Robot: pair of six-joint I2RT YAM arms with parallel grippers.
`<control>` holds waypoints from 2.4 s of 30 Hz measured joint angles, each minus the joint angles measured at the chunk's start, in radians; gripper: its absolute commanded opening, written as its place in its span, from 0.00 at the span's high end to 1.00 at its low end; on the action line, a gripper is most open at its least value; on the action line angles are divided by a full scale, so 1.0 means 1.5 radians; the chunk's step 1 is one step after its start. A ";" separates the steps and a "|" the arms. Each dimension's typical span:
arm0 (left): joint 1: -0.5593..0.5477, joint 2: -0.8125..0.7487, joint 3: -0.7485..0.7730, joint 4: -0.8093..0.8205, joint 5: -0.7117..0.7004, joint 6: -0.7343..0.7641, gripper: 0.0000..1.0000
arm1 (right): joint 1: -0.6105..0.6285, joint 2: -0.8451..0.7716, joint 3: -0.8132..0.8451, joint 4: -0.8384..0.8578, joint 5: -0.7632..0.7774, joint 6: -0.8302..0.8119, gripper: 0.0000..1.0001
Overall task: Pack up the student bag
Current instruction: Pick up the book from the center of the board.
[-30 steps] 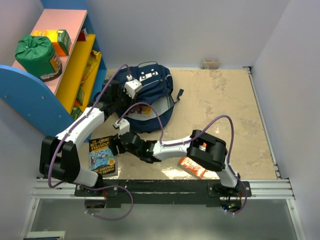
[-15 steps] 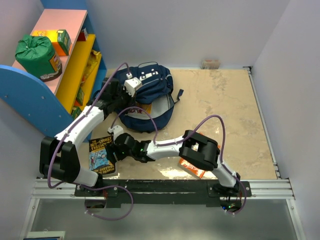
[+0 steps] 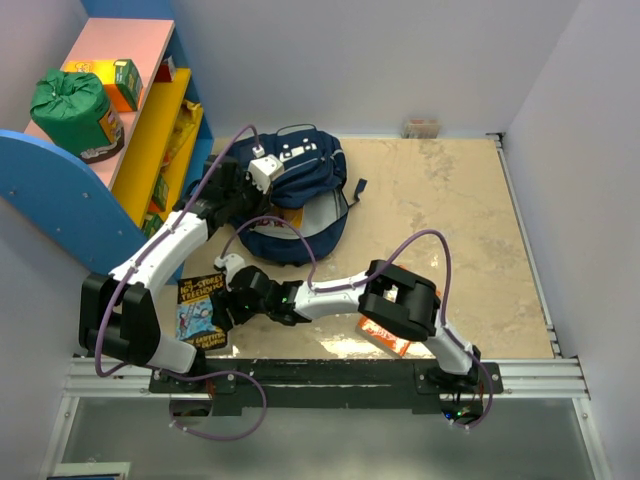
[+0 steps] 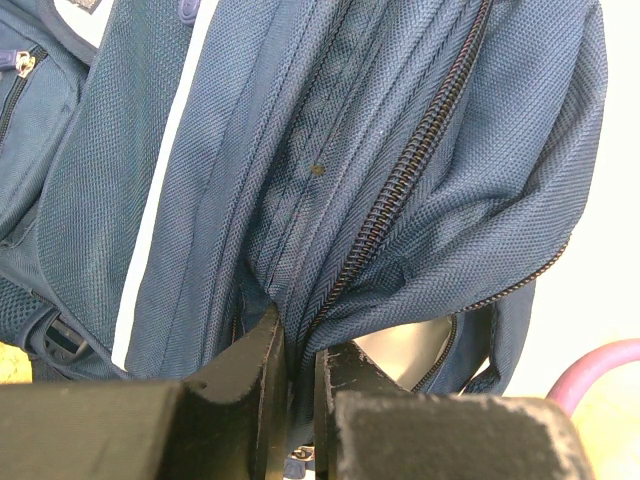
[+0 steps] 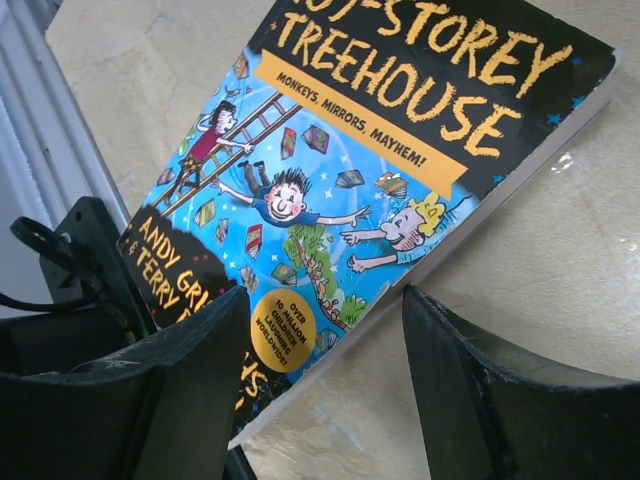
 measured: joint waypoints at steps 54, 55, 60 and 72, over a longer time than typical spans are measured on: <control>-0.001 -0.001 -0.013 0.009 0.001 0.014 1.00 | -0.068 0.054 0.030 0.101 -0.171 0.240 0.37; -0.001 -0.001 -0.013 0.010 0.001 0.014 1.00 | -0.068 0.049 0.029 0.104 -0.171 0.242 0.37; -0.001 -0.004 -0.013 0.014 0.000 0.014 1.00 | -0.068 0.034 0.027 0.129 -0.171 0.258 0.37; -0.001 -0.006 -0.013 0.014 -0.002 0.017 1.00 | -0.068 0.035 0.027 0.156 -0.147 0.276 0.37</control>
